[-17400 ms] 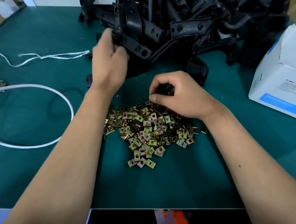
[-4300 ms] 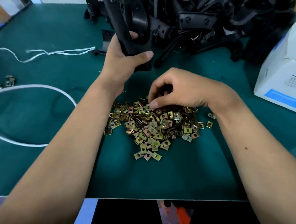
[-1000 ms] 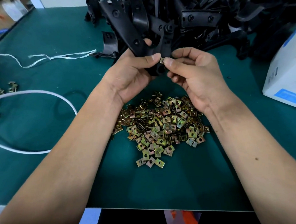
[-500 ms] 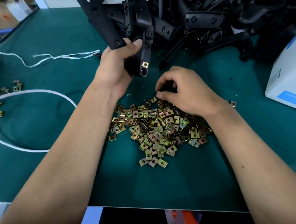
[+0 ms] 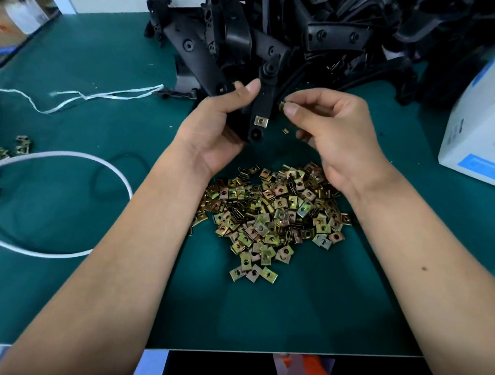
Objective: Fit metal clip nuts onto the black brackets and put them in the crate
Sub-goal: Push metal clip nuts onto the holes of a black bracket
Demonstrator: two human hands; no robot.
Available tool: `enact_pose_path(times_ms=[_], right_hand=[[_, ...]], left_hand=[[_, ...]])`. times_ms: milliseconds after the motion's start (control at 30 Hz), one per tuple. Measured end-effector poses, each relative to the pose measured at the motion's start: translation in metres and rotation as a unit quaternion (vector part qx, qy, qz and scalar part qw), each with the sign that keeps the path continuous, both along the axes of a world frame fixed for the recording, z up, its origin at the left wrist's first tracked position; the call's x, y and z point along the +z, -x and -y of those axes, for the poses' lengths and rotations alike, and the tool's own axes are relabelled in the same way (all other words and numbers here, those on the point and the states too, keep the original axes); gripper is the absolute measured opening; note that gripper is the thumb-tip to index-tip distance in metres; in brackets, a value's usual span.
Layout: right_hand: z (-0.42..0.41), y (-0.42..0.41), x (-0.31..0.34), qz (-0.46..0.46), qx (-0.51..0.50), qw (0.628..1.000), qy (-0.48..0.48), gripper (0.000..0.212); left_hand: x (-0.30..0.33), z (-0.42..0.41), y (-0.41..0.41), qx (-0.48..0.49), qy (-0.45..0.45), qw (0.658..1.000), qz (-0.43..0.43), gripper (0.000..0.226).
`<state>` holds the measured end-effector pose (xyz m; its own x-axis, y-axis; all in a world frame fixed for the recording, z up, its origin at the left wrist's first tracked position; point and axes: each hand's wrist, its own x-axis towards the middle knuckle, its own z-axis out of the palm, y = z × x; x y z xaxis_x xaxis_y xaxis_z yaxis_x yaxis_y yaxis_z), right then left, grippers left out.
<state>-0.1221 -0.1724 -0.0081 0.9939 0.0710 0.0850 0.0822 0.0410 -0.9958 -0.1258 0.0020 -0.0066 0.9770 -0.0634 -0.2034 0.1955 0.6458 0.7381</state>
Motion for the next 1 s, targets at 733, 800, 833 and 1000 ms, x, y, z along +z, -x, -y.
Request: enact_pose_path(times_ms=[733,800,833,1000], right_hand=[[-0.0066,0.0012,-0.0001,-0.001,-0.027,0.995,-0.100,0.010],[-0.0054,0.0012,0.0001,0.001,-0.020,0.995,-0.096,0.012],[-0.0047,0.0009,0.0003,0.003,-0.017,0.996,-0.092,0.013],[-0.0014,0.0006,0.0022,0.003,-0.004,0.997,-0.073,0.016]], left_hand=[[-0.0070,0.0073,-0.0007,-0.031,-0.022,0.999,-0.007,0.013],[-0.0067,0.0065,-0.0003,-0.037,-0.026,0.999,0.001,0.020],[-0.0058,0.0060,0.0007,-0.039,-0.028,0.999,0.001,0.017],[-0.0021,0.0052,0.0038,-0.050,-0.040,0.998,0.003,0.005]])
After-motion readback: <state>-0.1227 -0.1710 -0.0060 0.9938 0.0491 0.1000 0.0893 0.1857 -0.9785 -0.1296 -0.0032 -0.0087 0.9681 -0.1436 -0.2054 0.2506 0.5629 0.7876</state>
